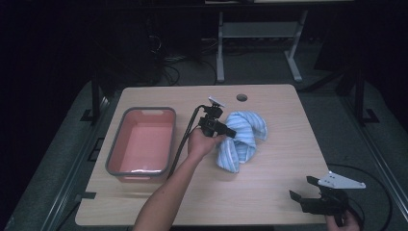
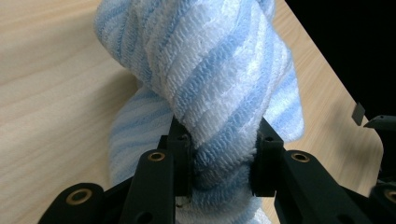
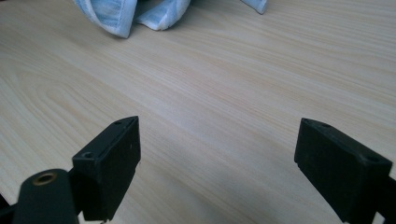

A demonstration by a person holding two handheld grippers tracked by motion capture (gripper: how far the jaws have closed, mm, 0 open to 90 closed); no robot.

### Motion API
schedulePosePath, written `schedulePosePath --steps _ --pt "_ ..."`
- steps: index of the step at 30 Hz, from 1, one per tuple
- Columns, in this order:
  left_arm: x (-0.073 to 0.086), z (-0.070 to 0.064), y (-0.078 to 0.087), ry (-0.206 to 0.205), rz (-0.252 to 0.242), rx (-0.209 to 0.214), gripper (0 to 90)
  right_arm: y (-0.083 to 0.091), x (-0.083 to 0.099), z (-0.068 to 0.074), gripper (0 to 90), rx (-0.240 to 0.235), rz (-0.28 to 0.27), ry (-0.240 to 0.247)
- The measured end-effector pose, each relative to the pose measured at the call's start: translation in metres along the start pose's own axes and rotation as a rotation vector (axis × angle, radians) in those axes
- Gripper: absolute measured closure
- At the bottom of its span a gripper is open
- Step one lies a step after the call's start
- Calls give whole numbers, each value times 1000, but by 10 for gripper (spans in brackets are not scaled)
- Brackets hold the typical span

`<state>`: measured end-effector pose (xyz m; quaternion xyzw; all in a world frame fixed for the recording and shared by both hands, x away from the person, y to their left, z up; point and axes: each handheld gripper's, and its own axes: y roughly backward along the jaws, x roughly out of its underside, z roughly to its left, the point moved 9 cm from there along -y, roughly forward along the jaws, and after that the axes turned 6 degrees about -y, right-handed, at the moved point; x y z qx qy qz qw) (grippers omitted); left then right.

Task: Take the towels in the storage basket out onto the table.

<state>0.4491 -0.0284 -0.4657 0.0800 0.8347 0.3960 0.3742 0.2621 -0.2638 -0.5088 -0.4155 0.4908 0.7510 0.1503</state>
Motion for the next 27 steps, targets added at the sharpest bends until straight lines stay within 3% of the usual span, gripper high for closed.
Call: schedulePosePath --steps 14,27 --pt "3 -2 -11 10 4 10 607 0 0 0 140 1 2 3" --pt "3 -6 -9 3 -3 6 518 1 1 0 140 -1 2 -2"
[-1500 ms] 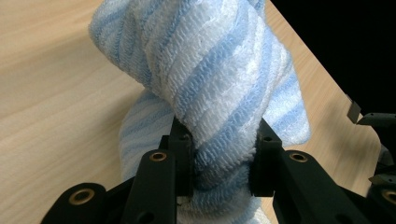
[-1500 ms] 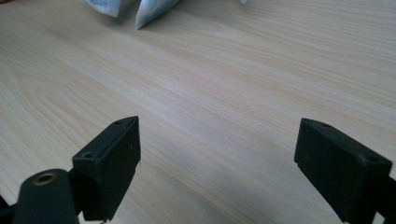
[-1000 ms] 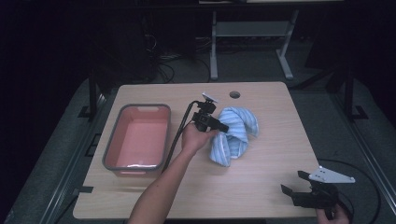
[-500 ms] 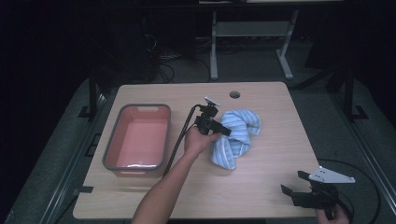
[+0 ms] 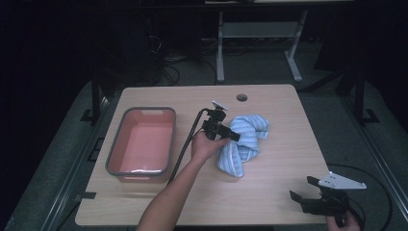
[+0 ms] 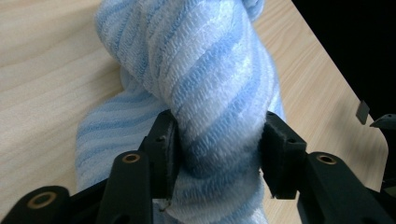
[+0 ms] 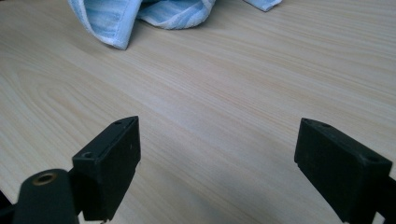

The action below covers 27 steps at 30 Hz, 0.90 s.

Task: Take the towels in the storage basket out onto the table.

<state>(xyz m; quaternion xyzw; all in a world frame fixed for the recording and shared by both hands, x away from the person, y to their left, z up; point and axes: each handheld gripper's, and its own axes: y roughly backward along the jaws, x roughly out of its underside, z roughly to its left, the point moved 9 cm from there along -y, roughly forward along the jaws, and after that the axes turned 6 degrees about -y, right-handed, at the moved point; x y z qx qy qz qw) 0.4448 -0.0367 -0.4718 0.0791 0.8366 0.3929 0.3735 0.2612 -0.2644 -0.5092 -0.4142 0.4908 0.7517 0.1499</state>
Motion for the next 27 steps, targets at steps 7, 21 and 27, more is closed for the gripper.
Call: schedulePosePath --steps 7,21,27 --pt "-1 -4 7 -10 -14 8 438 -1 0 1 140 -1 3 4" --pt "5 -5 27 -34 -37 -12 408 -3 0 1 140 -1 9 5" --pt "10 -5 35 -47 -45 -23 402 -4 -1 2 140 -2 8 11"
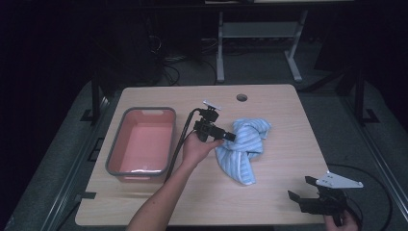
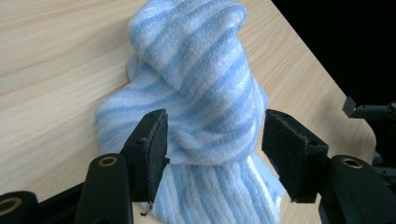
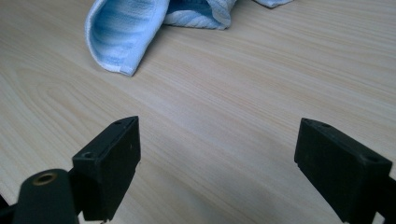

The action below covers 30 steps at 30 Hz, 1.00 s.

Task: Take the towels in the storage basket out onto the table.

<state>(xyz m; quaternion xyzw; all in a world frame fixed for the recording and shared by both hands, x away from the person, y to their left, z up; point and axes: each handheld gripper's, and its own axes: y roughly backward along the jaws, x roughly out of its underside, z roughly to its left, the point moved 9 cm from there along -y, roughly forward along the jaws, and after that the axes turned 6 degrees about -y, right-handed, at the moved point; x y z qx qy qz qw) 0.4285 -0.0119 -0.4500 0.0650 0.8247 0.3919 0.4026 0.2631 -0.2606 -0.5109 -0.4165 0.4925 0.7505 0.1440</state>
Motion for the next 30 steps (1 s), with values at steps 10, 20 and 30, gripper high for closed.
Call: schedulePosePath --steps 10,20,30 --pt "11 -4 10 -18 -12 5 371 -2 0 1 140 3 6 -5" --pt "25 -7 21 -15 -23 24 346 -3 0 3 140 2 8 0" --pt "41 -10 27 -35 -21 15 320 -5 0 4 140 2 10 2"
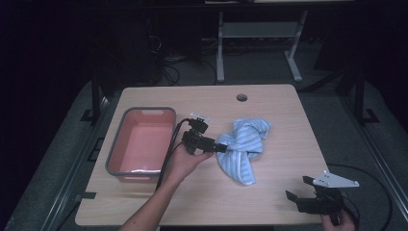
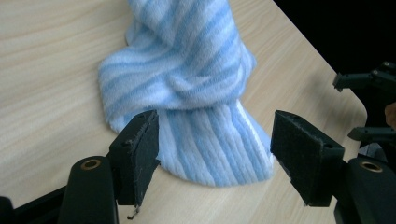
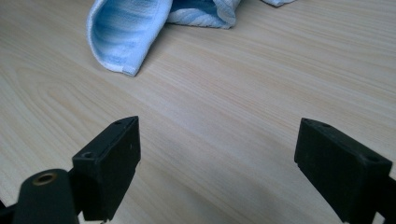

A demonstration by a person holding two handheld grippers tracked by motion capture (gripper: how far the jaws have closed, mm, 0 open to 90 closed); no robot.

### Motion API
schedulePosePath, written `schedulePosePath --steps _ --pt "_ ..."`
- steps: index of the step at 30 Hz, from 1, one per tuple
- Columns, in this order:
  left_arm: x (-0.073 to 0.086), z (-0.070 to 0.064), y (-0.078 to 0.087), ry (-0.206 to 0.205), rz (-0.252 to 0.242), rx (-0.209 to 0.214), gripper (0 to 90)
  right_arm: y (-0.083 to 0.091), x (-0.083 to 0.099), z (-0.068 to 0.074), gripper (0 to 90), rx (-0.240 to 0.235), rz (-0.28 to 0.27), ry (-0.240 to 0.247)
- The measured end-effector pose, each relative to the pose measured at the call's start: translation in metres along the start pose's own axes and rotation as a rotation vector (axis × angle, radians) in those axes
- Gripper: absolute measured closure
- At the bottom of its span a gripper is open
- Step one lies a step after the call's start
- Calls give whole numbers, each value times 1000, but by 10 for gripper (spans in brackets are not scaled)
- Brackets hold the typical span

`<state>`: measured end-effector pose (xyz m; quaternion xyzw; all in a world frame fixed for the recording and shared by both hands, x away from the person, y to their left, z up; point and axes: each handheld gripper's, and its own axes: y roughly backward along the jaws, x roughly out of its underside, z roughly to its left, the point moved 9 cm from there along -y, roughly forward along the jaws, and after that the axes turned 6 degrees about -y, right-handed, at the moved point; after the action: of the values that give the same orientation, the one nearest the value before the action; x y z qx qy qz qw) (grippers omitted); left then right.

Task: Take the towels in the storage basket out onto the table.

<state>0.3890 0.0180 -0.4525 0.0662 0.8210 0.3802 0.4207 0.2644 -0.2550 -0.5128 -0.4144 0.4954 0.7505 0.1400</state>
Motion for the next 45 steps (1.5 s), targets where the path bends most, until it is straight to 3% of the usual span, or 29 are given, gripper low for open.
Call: schedulePosePath --steps 13,26,30,36,45 --pt "22 -16 2 -58 26 2 310 -1 0 2 140 -2 1 1" --pt "42 -25 9 -49 -7 36 306 -1 0 1 140 1 -1 -3" --pt "49 -30 11 -41 -17 69 304 -1 0 1 140 2 0 -4" --pt "56 -32 14 -41 -16 75 304 -1 1 0 140 9 -2 -12" --pt "71 -45 22 -33 -75 106 302 -2 2 3 140 11 9 -8"
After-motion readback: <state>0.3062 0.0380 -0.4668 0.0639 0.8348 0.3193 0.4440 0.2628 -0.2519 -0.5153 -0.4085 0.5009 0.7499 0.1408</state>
